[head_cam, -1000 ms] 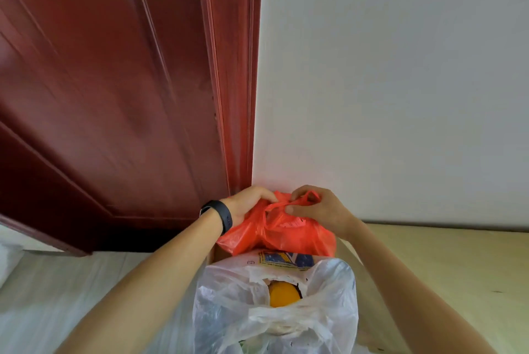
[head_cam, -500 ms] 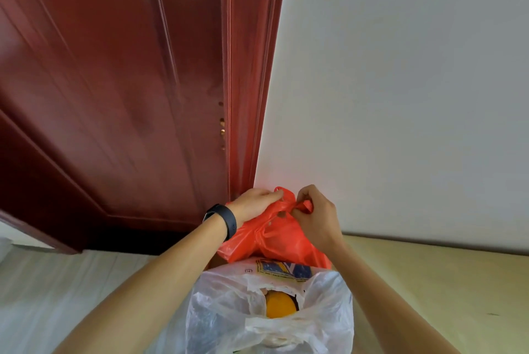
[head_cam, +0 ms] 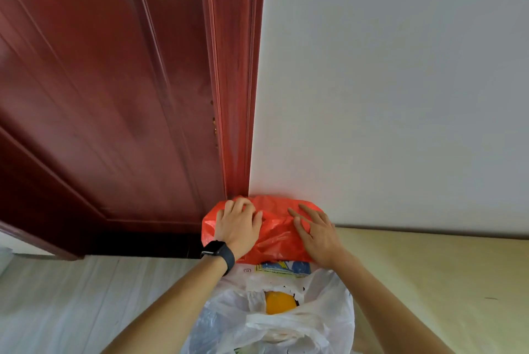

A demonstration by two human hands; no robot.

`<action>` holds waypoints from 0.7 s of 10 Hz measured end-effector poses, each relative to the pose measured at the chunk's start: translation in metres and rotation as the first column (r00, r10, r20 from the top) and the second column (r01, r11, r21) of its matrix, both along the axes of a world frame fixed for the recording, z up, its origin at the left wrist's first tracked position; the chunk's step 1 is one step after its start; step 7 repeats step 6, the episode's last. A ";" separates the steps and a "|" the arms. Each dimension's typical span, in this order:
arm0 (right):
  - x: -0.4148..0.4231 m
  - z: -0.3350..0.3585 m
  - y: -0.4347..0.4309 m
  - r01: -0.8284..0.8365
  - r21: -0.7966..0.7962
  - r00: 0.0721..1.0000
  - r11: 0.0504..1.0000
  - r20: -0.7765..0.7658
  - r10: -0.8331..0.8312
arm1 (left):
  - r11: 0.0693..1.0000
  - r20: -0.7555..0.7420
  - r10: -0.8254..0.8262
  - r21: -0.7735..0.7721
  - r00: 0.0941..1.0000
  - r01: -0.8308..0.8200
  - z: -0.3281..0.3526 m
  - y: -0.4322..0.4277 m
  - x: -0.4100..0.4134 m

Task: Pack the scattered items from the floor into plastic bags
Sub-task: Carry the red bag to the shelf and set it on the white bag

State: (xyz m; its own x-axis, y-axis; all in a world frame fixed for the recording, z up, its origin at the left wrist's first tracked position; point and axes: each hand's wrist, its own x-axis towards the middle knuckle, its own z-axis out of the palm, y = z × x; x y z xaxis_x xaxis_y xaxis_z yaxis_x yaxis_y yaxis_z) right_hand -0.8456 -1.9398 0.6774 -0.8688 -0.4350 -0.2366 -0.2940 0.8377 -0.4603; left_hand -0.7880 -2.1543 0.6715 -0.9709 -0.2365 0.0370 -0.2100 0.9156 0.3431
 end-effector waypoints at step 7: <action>-0.018 -0.010 0.008 0.000 0.012 0.957 1.000 0.291 -0.004 | 0.986 0.366 -0.123 0.154 0.923 0.070 -0.005 -0.011 0.000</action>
